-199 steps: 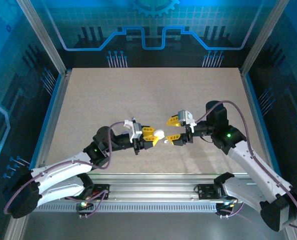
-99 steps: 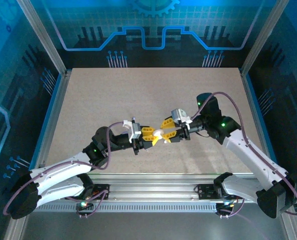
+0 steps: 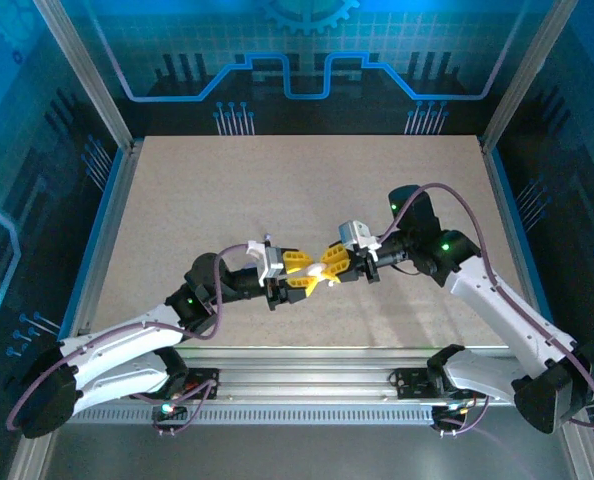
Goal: Insert wireless bluetooth earbuds into charging case
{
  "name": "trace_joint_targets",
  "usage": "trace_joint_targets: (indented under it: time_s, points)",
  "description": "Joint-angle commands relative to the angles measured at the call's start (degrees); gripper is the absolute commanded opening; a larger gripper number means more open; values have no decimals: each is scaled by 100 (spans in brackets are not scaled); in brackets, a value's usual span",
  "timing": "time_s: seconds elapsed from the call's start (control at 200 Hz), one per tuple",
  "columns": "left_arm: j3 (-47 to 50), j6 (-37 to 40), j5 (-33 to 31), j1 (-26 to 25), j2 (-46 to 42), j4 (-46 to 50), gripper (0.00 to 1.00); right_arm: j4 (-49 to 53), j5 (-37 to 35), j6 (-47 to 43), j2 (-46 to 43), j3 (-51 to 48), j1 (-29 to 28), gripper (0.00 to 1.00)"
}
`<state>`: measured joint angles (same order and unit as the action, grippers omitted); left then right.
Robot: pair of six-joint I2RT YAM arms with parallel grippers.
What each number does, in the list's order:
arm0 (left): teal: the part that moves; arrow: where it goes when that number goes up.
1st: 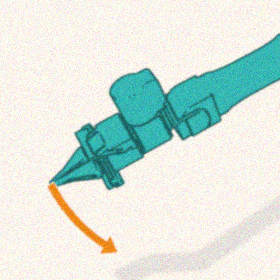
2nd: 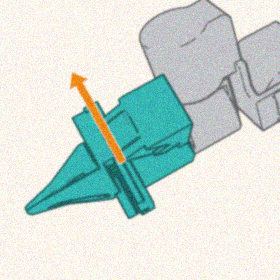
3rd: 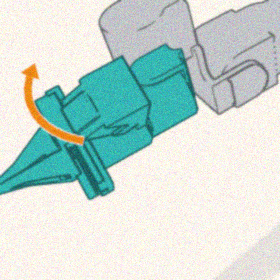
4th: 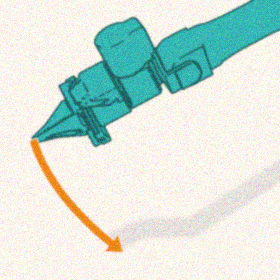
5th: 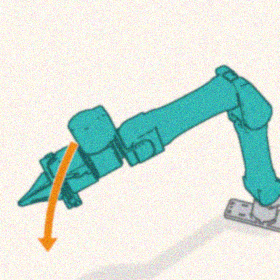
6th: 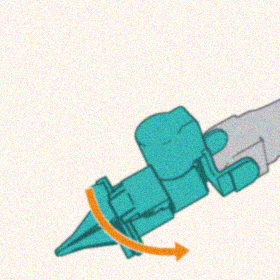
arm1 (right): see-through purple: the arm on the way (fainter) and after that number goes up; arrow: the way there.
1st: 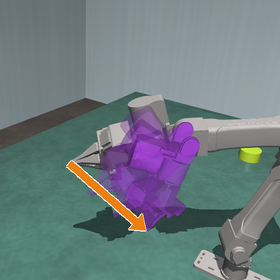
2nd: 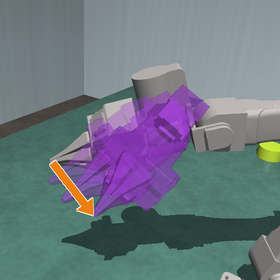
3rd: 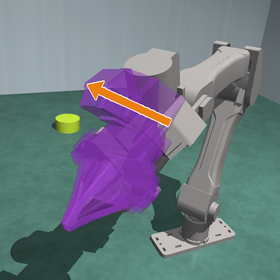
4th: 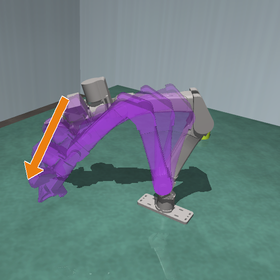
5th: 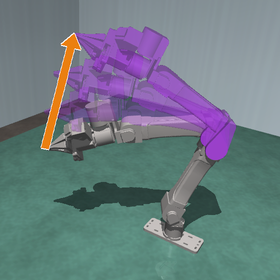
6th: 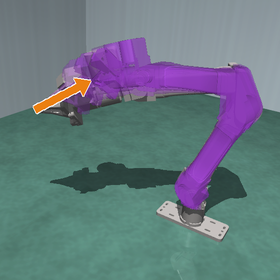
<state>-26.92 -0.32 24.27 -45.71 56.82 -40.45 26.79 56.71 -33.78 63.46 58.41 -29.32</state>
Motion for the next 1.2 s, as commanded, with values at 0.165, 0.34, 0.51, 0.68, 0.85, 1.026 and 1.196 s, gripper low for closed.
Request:
trace_joint_targets:
  time_s: [0.165,0.34,0.51,0.68,0.85,1.026,1.196]
  points:
    - [-685,1276,-255,-36,-452,2118,77,773,-1277,-604,-554,133,-254,12]
    - [-1096,2198,-333,-35,-636,3789,73,1181,-2076,-1032,-652,147,-501,11]
    - [-1140,2426,-252,-43,-587,4116,70,1190,-2135,-961,-516,222,-656,11]
    - [-1116,2379,-230,-54,-446,4046,68,1093,-2125,-953,-358,284,-804,11]
    - [-1039,2284,-200,-56,-366,3739,64,977,-2088,-907,-162,338,-916,10]
    - [-984,2190,-204,-52,-329,3519,55,887,-2041,-861,-14,361,-999,10]
    - [-973,2150,-168,-52,-229,3508,55,685,-2002,-791,26,329,-1017,10]
